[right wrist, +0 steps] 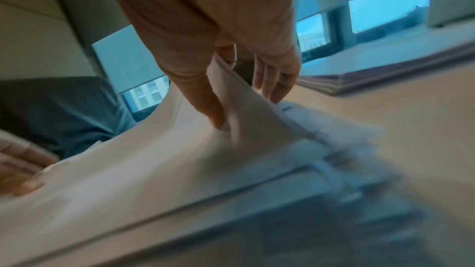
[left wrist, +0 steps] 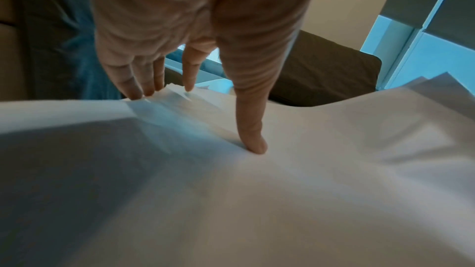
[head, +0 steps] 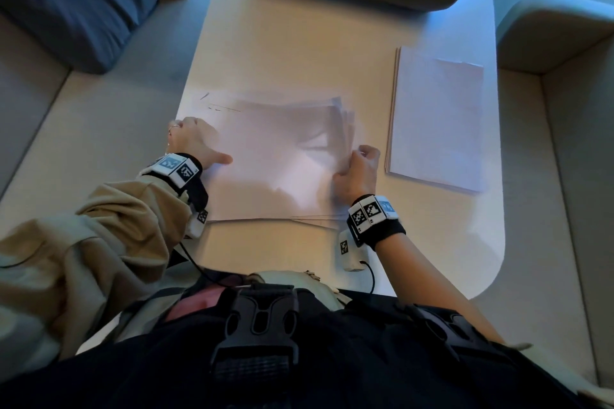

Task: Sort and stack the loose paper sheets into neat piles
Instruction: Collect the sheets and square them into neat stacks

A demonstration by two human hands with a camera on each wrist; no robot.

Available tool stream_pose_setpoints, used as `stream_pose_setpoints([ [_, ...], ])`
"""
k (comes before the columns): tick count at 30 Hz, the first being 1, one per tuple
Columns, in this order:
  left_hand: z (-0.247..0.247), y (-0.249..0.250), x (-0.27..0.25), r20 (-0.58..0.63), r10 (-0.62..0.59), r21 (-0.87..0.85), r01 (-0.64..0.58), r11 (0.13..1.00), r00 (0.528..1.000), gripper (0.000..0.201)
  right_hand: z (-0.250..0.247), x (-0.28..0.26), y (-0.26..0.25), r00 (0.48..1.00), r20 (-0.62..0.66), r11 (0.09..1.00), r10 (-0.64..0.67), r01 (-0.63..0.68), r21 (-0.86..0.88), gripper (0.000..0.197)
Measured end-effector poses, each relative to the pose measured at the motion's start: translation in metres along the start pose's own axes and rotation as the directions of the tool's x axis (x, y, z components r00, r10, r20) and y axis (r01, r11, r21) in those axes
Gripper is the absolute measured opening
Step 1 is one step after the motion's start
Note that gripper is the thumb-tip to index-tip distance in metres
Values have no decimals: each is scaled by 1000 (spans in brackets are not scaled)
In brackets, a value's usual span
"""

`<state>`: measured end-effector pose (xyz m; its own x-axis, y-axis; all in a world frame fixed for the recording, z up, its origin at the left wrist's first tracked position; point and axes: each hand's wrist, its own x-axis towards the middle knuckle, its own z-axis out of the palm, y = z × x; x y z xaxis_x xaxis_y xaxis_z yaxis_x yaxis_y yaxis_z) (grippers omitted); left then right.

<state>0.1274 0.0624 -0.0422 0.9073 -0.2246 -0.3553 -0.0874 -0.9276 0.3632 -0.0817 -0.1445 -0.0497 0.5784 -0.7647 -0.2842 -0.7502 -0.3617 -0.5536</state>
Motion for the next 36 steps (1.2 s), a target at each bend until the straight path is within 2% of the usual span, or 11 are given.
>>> stream_pose_setpoints([
  [6, -2, -7, 2, -19, -70, -54, 69, 996, 997, 112, -8, 7, -10, 993, 93, 991, 73, -63, -115, 30],
  [9, -4, -5, 1, -10, -96, -99, 94, 991, 995, 118, -9, 11, -19, 984, 81, 986, 156, -151, -68, 22],
  [11, -7, -5, 2, 9, -98, -95, 98, 991, 995, 118, -7, 15, -26, 978, 59, 979, 201, -199, -38, 30],
  [17, -14, -11, 5, 7, -59, -107, 59, 992, 998, 78, -12, 24, -27, 968, 115, 974, 225, -219, -59, 45],
  [20, -15, -7, -2, 12, -30, -86, 31, 996, 999, 54, -14, 25, -28, 969, 104, 972, 226, -231, 44, 25],
  [22, -14, -5, -5, 5, -19, -111, 20, 994, 1000, 51, -12, 23, -30, 984, 42, 978, 176, -179, 107, 15],
  [24, -15, -4, -7, -2, -1, -101, 1, 995, 1000, 53, -10, 17, -31, 999, -38, 999, 30, -28, 43, 12],
  [27, -15, -6, -5, 9, 16, -57, -16, 998, 1000, 63, -10, 5, -31, 978, -94, 979, -188, 179, -101, 14],
  [29, -15, -7, -4, 1, 21, -70, -21, 997, 1000, 61, -10, 2, -33, 969, -109, 975, -223, 221, -28, 11],
  [31, -14, -8, -5, 5, 19, -113, -19, 993, 1000, 55, -15, -1, -37, 984, -92, 974, -154, 167, 156, 23],
  [36, -13, -9, -5, -10, 30, -133, -31, 991, 1000, 57, -33, 0, -43, 984, 38, 878, 176, -174, 445, 105],
])
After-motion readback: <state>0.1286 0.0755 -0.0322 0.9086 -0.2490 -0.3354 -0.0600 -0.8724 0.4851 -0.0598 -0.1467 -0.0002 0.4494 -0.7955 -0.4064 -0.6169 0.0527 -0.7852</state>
